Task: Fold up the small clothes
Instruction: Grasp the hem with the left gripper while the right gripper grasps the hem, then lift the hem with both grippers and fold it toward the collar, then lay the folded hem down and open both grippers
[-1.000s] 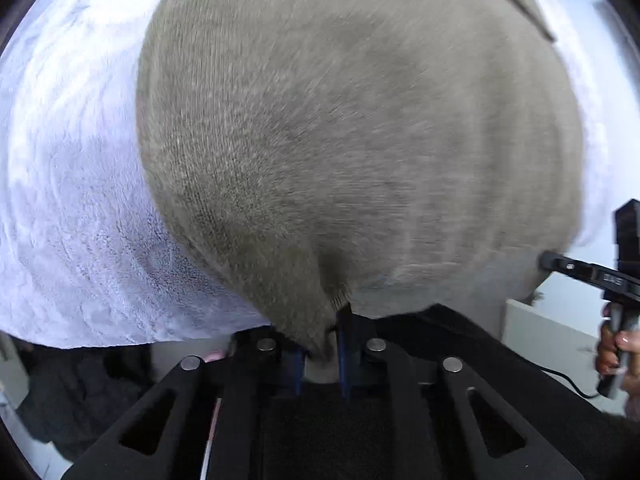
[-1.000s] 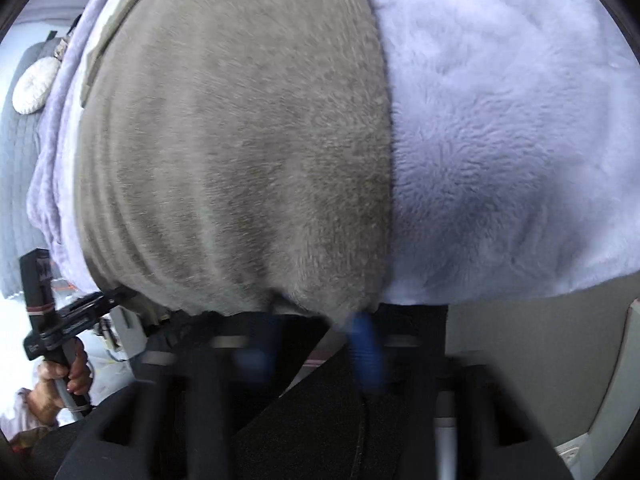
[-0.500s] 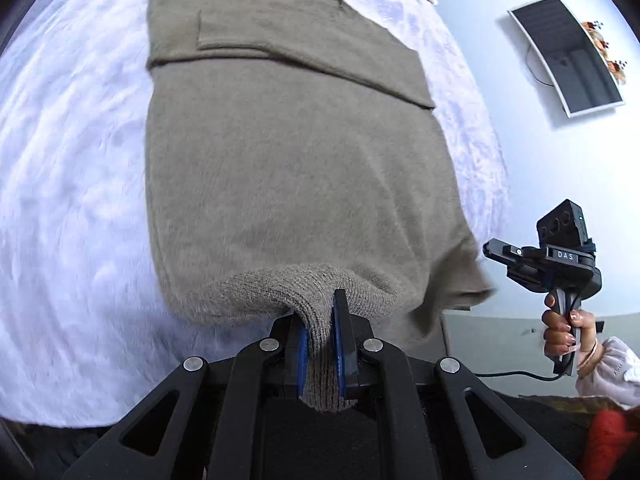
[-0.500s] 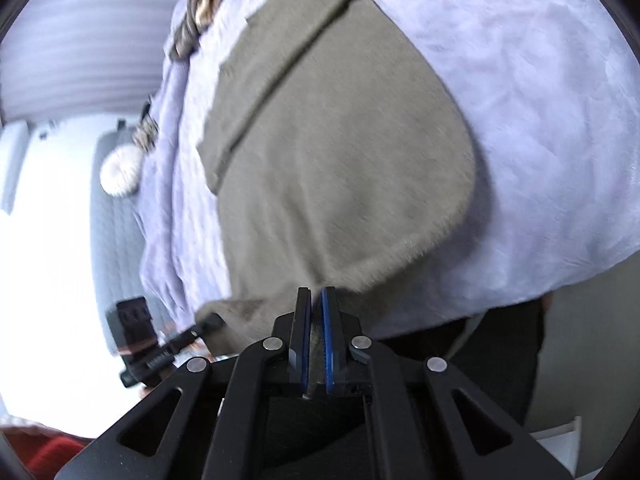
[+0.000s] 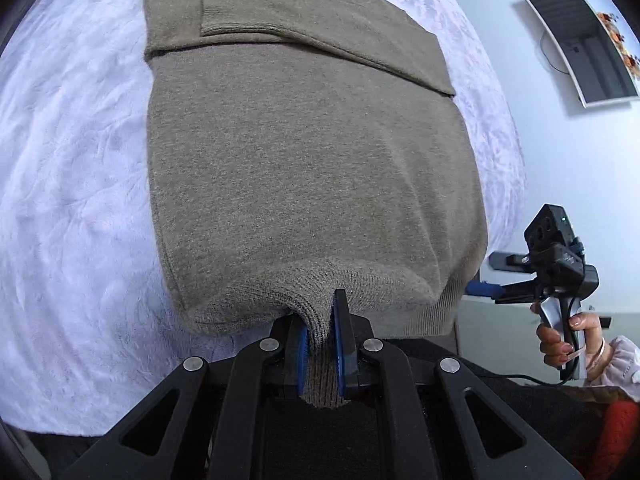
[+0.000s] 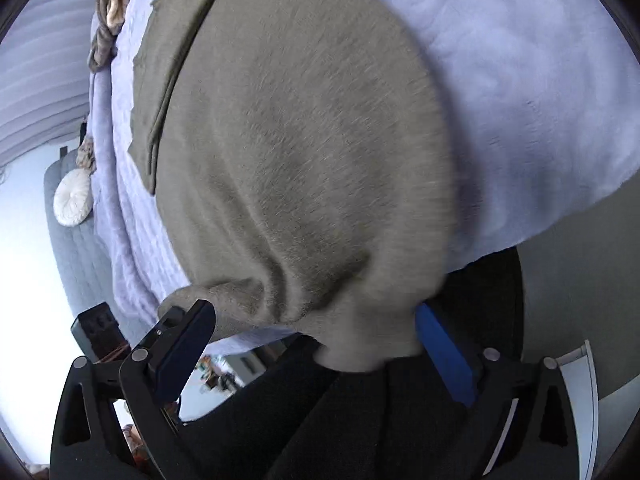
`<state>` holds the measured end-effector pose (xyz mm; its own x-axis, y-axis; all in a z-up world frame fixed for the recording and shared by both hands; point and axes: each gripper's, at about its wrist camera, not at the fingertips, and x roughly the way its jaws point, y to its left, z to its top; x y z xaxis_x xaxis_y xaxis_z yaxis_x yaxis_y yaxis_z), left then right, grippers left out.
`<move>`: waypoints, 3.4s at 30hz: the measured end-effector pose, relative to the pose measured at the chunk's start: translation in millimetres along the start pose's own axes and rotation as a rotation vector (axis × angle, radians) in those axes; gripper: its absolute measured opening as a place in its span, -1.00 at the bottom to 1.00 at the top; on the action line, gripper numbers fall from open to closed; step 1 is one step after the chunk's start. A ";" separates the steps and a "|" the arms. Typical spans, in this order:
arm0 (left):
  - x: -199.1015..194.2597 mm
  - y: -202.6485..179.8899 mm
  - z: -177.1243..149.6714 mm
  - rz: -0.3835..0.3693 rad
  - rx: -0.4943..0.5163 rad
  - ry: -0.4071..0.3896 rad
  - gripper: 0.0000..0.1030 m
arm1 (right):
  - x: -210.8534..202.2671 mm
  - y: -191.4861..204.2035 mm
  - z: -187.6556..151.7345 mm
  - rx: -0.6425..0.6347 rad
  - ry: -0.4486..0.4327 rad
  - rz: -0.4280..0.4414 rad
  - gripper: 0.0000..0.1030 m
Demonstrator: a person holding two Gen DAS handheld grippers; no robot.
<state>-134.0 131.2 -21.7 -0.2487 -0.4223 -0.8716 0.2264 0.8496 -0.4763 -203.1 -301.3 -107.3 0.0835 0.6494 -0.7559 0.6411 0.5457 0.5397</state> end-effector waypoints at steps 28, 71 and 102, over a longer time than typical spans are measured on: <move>-43.4 -10.1 72.7 -0.056 0.001 -0.107 -0.77 | -69.2 19.0 36.3 -0.084 -0.167 0.470 -0.76; 67.4 0.5 289.5 0.206 0.107 -0.223 -0.76 | 19.8 188.1 254.3 -0.421 -0.193 -0.087 -0.57; 32.9 57.7 237.1 0.403 -0.100 -0.362 0.95 | -51.3 192.4 308.1 -0.403 -0.606 -0.613 0.24</move>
<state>94.1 91.4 -105.4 0.1836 -0.1237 -0.9752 0.1422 0.9850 -0.0982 151.0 -392.8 -78.9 0.2741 -0.1340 -0.9523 0.4025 0.9153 -0.0130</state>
